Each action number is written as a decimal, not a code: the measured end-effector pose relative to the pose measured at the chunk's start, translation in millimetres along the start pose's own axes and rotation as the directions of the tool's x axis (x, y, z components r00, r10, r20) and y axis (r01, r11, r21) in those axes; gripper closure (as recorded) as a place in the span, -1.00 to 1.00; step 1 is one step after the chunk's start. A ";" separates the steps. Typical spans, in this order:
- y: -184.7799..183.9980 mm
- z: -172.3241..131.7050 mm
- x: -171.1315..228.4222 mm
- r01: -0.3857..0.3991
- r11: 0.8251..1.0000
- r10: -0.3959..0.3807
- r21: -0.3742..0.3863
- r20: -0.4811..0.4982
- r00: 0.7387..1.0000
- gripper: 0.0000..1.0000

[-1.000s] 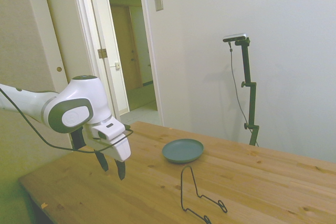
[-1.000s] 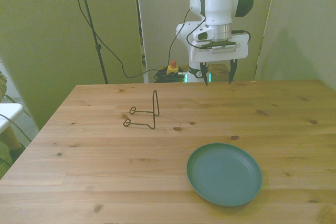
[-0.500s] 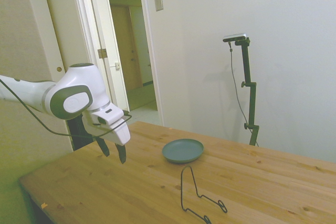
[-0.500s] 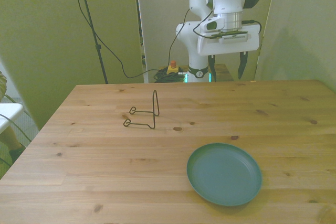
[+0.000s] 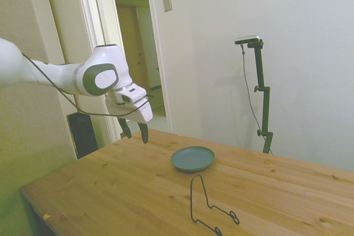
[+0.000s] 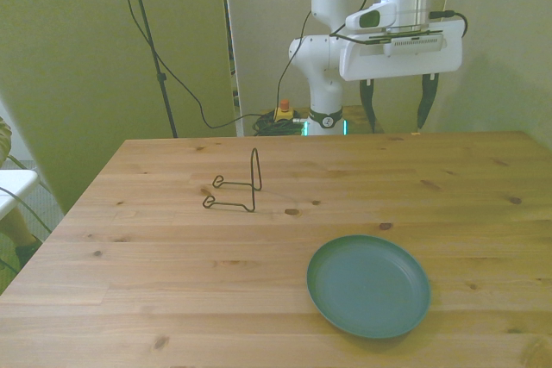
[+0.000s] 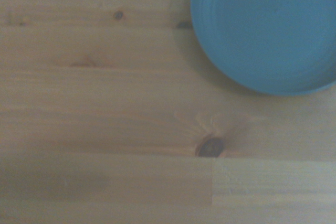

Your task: Load the plate

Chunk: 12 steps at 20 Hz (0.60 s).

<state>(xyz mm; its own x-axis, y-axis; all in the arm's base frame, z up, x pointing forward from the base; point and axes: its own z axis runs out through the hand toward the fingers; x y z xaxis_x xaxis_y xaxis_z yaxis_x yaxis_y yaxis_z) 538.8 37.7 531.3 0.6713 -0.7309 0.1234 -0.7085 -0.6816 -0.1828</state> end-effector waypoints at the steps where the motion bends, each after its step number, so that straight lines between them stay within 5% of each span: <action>1: -8.8 1.1 8.2 -0.007 1.000 0.007 -0.001 -0.004 1.000 -1.00; 12: -47.7 44.2 57.9 -0.071 0.997 0.068 -0.031 -0.095 0.993 -1.00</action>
<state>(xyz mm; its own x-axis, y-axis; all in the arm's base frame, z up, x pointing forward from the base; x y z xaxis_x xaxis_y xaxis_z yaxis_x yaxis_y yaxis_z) 621.1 29.5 504.1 0.5976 -0.7756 0.2032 -0.7610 -0.6285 -0.1606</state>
